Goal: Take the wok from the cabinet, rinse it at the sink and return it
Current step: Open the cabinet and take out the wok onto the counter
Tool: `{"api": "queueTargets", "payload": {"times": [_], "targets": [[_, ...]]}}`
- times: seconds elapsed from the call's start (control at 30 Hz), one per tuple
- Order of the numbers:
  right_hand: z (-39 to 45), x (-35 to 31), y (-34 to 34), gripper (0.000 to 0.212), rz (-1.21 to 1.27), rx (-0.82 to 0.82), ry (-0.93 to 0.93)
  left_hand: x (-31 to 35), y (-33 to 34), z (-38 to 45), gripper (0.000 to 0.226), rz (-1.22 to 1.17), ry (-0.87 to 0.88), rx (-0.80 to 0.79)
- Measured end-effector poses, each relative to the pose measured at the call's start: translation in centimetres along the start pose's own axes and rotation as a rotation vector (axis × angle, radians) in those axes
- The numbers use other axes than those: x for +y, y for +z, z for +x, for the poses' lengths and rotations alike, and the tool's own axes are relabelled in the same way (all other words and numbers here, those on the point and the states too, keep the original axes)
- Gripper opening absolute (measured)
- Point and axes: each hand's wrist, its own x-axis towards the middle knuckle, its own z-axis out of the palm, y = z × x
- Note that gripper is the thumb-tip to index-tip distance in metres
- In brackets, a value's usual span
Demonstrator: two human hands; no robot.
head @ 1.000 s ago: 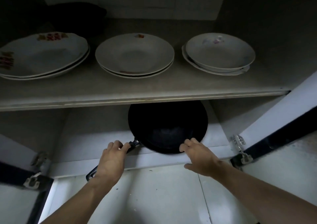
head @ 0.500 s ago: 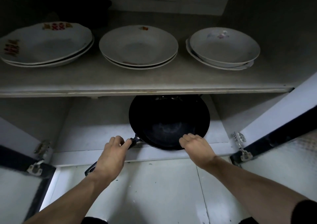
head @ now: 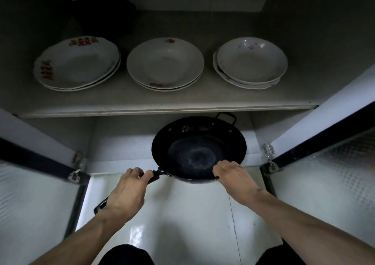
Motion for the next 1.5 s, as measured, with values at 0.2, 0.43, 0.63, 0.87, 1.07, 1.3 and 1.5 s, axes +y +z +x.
{"api": "queueTargets", "payload": {"times": [0.2, 0.43, 0.63, 0.87, 1.07, 1.3, 1.5], "targets": [[-6.8, -4.6, -8.5, 0.017, 0.052, -0.158, -0.036, 1.8, -8.4, -8.4, 0.047, 0.027, 0.026, -0.179], [-15.5, -9.8, -22.9, 0.018, 0.089, -0.206, -0.034, 4.7, -21.8, -17.7, 0.045, -0.037, 0.098, -0.227], [-21.5, -13.3, -35.8, 0.018, 0.096, -0.202, -0.035, 7.7, -33.6, -24.7, 0.043, -0.085, 0.121, -0.219], [-27.2, -16.2, -46.0, 0.03, 0.054, -0.167, -0.064, 11.5, -43.0, -31.5, 0.036, -0.062, 0.083, -0.187], [-31.9, -16.8, -50.6, 0.021, 0.046, -0.099, -0.195, 15.0, -47.2, -38.1, 0.035, -0.04, 0.009, -0.075], [-36.1, -17.5, -54.5, 0.025, 0.016, 0.014, -0.364, 18.1, -50.9, -45.5, 0.031, -0.015, -0.04, 0.071], [-36.2, -20.2, -58.4, 0.027, -0.022, 0.116, -0.477, 18.4, -54.9, -50.4, 0.029, 0.049, -0.079, 0.196]]}}
